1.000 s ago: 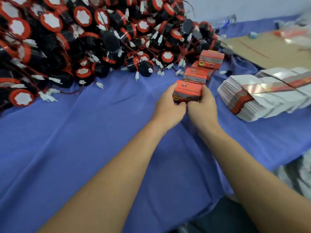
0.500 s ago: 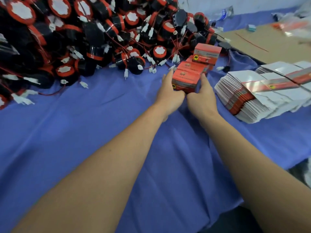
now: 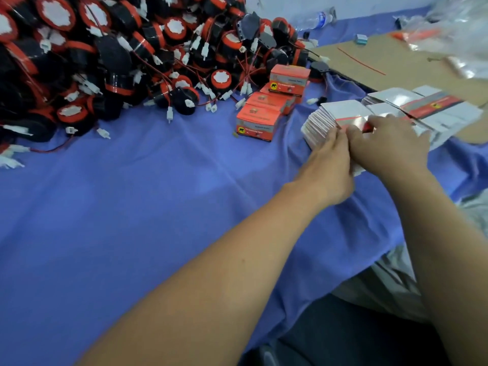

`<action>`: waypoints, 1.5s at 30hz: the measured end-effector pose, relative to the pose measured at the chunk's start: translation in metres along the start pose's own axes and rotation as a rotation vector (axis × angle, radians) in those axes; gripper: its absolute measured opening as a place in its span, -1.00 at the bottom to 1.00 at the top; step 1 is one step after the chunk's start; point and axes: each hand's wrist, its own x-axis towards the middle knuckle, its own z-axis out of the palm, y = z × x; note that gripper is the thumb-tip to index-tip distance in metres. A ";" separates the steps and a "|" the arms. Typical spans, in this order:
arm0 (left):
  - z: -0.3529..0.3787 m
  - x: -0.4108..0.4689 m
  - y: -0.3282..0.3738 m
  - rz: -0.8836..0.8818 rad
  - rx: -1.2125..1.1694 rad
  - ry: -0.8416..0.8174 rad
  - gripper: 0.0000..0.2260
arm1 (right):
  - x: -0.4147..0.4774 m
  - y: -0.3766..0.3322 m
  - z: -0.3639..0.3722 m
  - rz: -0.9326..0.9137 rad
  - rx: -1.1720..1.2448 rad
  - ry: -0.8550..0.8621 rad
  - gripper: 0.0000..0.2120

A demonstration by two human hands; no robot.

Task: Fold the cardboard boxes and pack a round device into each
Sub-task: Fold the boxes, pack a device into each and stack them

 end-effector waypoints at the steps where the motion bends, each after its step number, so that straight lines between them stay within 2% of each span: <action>1: 0.002 0.001 -0.001 0.004 -0.007 0.018 -0.41 | 0.000 0.002 0.000 -0.019 -0.019 0.004 -0.58; 4: 0.002 0.003 0.002 -0.027 -0.149 0.146 -0.60 | 0.001 0.006 0.000 -0.064 -0.056 -0.014 -0.56; 9: -0.005 0.010 0.011 -0.338 -0.608 0.473 -0.88 | -0.008 0.007 0.001 -0.144 -0.022 0.005 -0.65; 11: -0.010 0.013 0.009 -0.468 -0.841 0.521 -0.89 | -0.019 0.004 0.003 -0.205 0.026 0.023 -0.65; 13: -0.014 0.013 0.002 -0.516 -0.947 0.523 -0.86 | -0.030 0.000 0.005 -0.275 0.060 0.037 -0.66; 17: -0.032 -0.009 -0.015 -0.512 -0.917 0.562 -0.83 | -0.043 -0.004 0.006 -0.343 0.144 0.055 -0.67; 22: -0.060 -0.060 -0.033 -0.497 -0.906 0.642 -0.84 | -0.058 -0.016 0.003 -0.300 0.420 0.027 -0.49; 27: -0.095 -0.137 -0.045 -0.392 -0.827 0.617 -0.75 | -0.088 -0.051 0.012 -0.347 0.675 -0.201 -0.38; 30: -0.121 -0.193 -0.056 -0.395 -0.783 0.547 -0.65 | -0.116 -0.076 0.022 -0.505 0.650 -0.343 -0.24; 36: -0.158 -0.305 -0.072 -0.466 -0.728 0.513 -0.55 | -0.179 -0.132 0.046 -0.900 0.548 -0.502 -0.26; 40: -0.173 -0.356 -0.073 -0.508 -0.618 0.544 -0.56 | -0.214 -0.163 0.065 -1.013 0.549 -0.468 -0.40; 45: -0.185 -0.392 -0.076 -0.570 -0.521 0.632 -0.48 | -0.242 -0.191 0.070 -1.086 0.435 -0.435 -0.28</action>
